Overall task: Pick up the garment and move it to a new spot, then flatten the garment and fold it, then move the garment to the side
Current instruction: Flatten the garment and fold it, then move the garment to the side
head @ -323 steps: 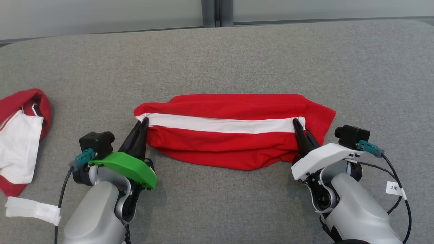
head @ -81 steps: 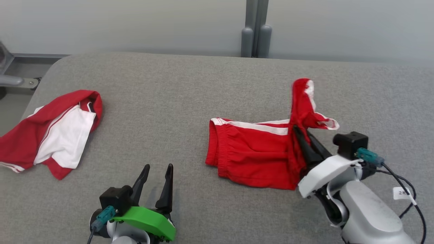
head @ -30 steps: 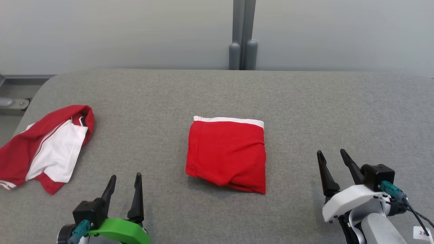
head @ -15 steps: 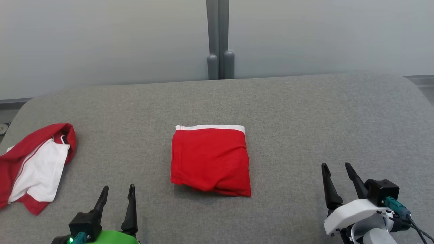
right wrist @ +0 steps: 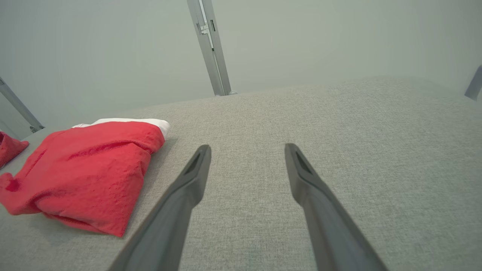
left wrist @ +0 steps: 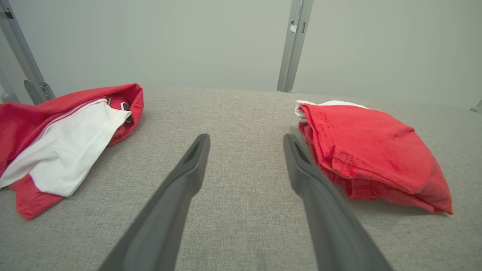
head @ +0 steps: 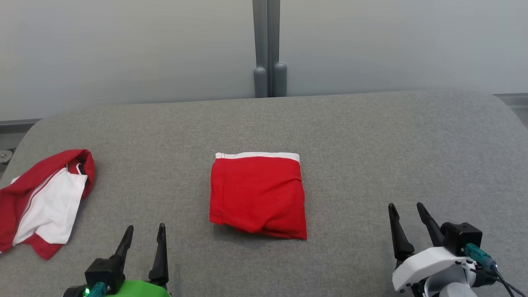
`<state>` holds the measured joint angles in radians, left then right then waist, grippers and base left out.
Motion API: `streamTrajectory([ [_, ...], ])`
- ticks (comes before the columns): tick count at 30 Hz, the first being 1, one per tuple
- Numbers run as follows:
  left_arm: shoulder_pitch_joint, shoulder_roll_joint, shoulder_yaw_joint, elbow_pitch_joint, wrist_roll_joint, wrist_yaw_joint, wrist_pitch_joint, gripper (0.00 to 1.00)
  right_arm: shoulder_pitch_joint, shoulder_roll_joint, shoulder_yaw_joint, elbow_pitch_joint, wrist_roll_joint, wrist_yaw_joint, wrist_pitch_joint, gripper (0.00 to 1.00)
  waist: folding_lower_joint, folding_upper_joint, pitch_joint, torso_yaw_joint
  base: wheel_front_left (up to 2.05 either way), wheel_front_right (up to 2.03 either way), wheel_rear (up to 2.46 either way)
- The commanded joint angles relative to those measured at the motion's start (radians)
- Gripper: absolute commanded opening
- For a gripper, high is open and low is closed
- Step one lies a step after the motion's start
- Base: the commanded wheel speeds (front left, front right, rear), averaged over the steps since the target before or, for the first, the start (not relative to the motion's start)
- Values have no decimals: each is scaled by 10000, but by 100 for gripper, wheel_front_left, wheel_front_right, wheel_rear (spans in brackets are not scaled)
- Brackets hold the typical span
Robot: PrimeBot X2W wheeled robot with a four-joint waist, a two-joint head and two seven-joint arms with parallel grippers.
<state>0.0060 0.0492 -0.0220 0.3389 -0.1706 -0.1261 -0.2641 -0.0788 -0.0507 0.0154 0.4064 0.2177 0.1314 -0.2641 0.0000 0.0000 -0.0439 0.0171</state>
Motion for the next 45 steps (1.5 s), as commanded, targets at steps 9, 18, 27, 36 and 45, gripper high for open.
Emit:
streamTrajectory([
  [9,16,29,-336,-41,73,-32,-4,100,-114,-16,212,25,425,-15,1,100,0,0,109,450,0,0,0],
  [18,-208,34,-1033,59,-67,-46,-4,100,-1229,-17,1177,753,1284,-15,2,100,0,0,458,1729,0,0,0],
  [27,-486,28,-1443,73,-93,-51,-4,100,-2627,-15,1131,2556,1924,-13,2,100,0,0,1067,3095,0,0,0],
  [36,-741,26,-1544,-43,-233,-52,-4,100,-3604,-26,708,4532,2294,-14,2,100,0,0,1608,3621,0,0,0],
  [45,-897,26,-1698,-86,-302,-53,-4,100,-3867,-13,1444,5184,2976,-14,5,27,0,0,1665,3571,0,0,0],
])
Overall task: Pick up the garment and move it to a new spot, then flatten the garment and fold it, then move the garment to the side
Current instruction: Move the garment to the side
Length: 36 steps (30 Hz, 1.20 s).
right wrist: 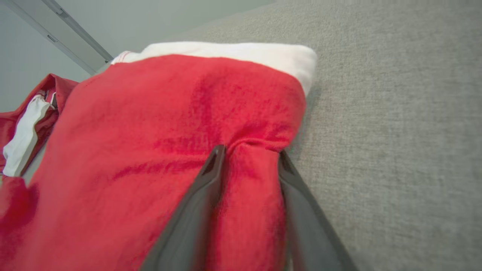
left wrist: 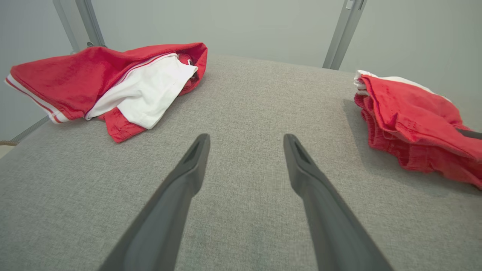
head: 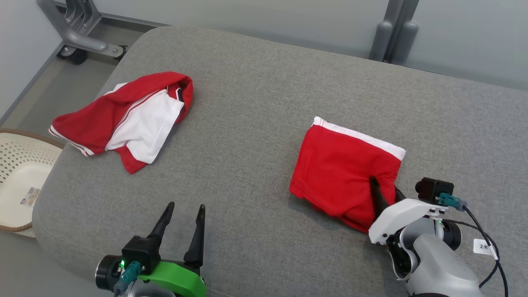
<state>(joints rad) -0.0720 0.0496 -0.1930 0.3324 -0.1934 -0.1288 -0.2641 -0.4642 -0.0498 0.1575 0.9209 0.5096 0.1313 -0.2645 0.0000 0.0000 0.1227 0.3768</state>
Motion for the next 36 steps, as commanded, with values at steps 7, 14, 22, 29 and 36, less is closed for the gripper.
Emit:
streamTrajectory([
  [7,-154,24,-102,-51,4,-27,-4,100,-22,-148,-328,-423,-561,-13,6,0,0,0,-236,-452,0,0,0],
  [14,42,26,-136,-173,62,-27,-4,100,564,-134,-507,-689,-873,-13,7,0,0,0,-867,-1800,0,0,0],
  [22,-114,24,-337,-381,-127,-25,-2,100,967,-257,-367,-846,-987,-13,6,0,0,0,-1046,-4206,0,0,0],
  [29,-305,26,-483,-488,-333,-25,-2,100,1113,-380,-285,-932,-823,-13,6,0,0,0,-936,-6130,0,0,0],
  [36,-503,27,-779,-583,-78,-26,-4,100,1106,-467,-81,-1053,-790,-12,6,0,0,0,-668,-6867,0,0,0],
])
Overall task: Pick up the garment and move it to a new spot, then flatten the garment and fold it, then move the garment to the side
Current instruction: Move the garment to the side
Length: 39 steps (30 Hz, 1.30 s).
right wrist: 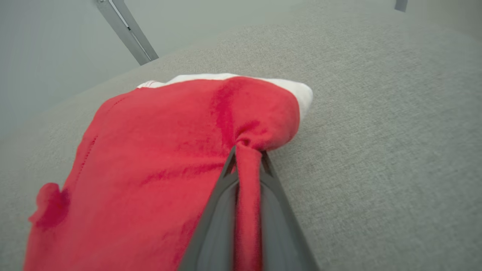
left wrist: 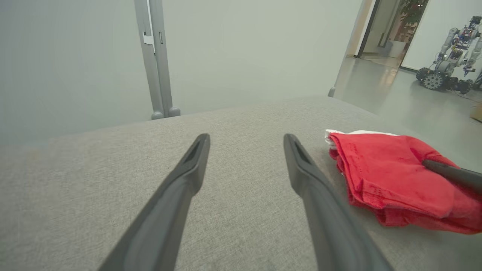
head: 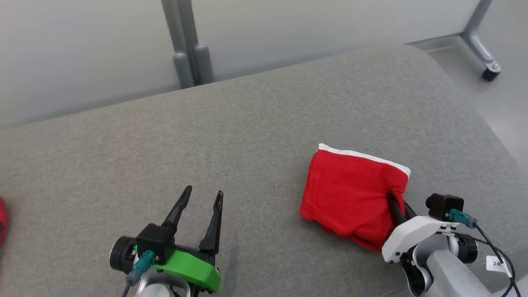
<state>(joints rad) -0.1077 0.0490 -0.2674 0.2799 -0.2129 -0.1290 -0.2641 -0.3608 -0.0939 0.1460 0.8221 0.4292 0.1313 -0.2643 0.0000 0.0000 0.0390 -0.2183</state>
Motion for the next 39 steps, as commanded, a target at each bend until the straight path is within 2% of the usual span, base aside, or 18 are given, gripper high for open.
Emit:
streamTrajectory([
  [1,-168,33,-124,-78,135,-24,-4,100,64,-27,51,-89,43,-12,4,0,0,0,256,-947,0,0,0],
  [8,-597,39,-542,-330,412,-24,-2,100,-475,-168,451,-386,-153,-12,4,0,0,0,1010,-856,0,0,0],
  [14,-1251,79,-833,-453,670,-24,-4,100,-1610,-538,787,-574,-420,-13,4,0,0,0,2093,-349,0,0,0],
  [18,-1760,213,-980,-746,827,-24,-2,100,-2686,-1113,806,-291,-630,-13,4,0,0,0,2862,59,0,0,0],
  [24,-2252,347,-1217,-1123,978,-24,-4,100,-4238,-2260,480,844,-1045,-13,4,0,0,0,3703,669,0,0,0],
  [34,-2471,541,-1268,-1340,1051,-24,-4,100,-5982,-3745,-472,2414,-2158,-15,4,0,0,0,4446,1345,0,0,0],
  [35,-2493,559,-1273,-1342,1050,-24,-4,100,-6126,-3888,-650,2515,-2338,-15,4,37,0,0,4489,1380,0,0,0],
  [36,-2513,558,-1265,-1338,1048,-24,-4,100,-6238,-4004,-855,2646,-2505,-15,4,95,0,0,4522,1409,0,0,0],
  [37,-2523,560,-1253,-1333,1040,-24,-4,100,-6347,-4103,-1114,2721,-2671,-13,4,100,0,0,4548,1428,0,0,0],
  [39,-2563,571,-1248,-1330,1051,-24,-4,100,-6541,-4364,-1783,2584,-3186,-13,4,100,0,0,4606,1454,0,0,0],
])
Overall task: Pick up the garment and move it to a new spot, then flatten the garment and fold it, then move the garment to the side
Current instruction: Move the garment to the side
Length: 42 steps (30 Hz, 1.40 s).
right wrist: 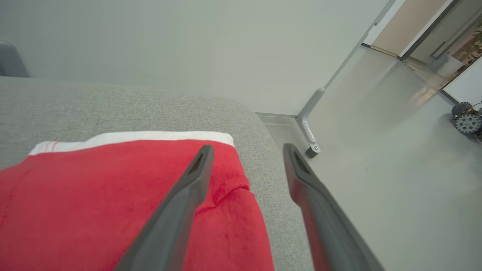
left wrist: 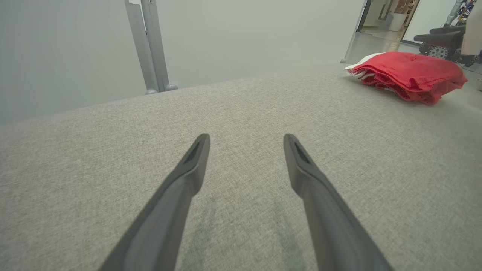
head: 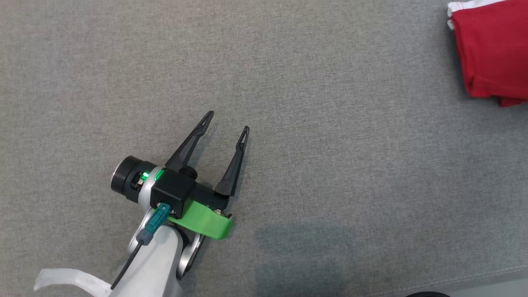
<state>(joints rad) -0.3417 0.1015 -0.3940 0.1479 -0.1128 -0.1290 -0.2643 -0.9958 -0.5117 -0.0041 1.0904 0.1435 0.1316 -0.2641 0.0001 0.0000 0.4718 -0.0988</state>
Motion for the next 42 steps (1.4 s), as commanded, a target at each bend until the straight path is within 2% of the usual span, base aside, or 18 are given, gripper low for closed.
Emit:
streamTrajectory([
  [1,-227,38,11,9,55,-24,-2,100,-193,-265,-594,-136,-660,-17,2,100,-1,0,280,267,0,0,0],
  [5,-181,-28,92,94,-10,-24,-2,100,-58,-72,-2138,-974,-1901,-17,2,100,-1,0,130,251,0,0,0],
  [9,46,-121,395,169,-14,-24,-2,100,402,1007,-2498,-2211,-2547,-17,2,100,-1,0,-277,194,0,0,0],
  [10,46,-121,395,169,-14,-24,-2,100,402,1007,-2498,-2211,-2547,-17,2,100,-1,0,-277,194,0,0,0],
  [16,393,-279,1197,447,220,178,-2,100,1776,2308,-1365,-3918,-2164,-17,2,100,-1,0,-1118,218,0,0,0],
  [25,1197,-429,2138,1021,112,319,-1,100,4141,2946,256,-5010,-623,-17,2,100,-1,0,-2577,621,0,0,0],
  [33,2129,-471,2663,1504,191,284,-1,100,6208,3502,383,-5408,103,-17,2,100,-1,0,-3740,879,0,0,0],
  [42,2889,-493,3320,1892,258,255,-1,100,7674,4127,17,-5393,-319,-17,2,100,-1,0,-4848,1119,0,0,0],
])
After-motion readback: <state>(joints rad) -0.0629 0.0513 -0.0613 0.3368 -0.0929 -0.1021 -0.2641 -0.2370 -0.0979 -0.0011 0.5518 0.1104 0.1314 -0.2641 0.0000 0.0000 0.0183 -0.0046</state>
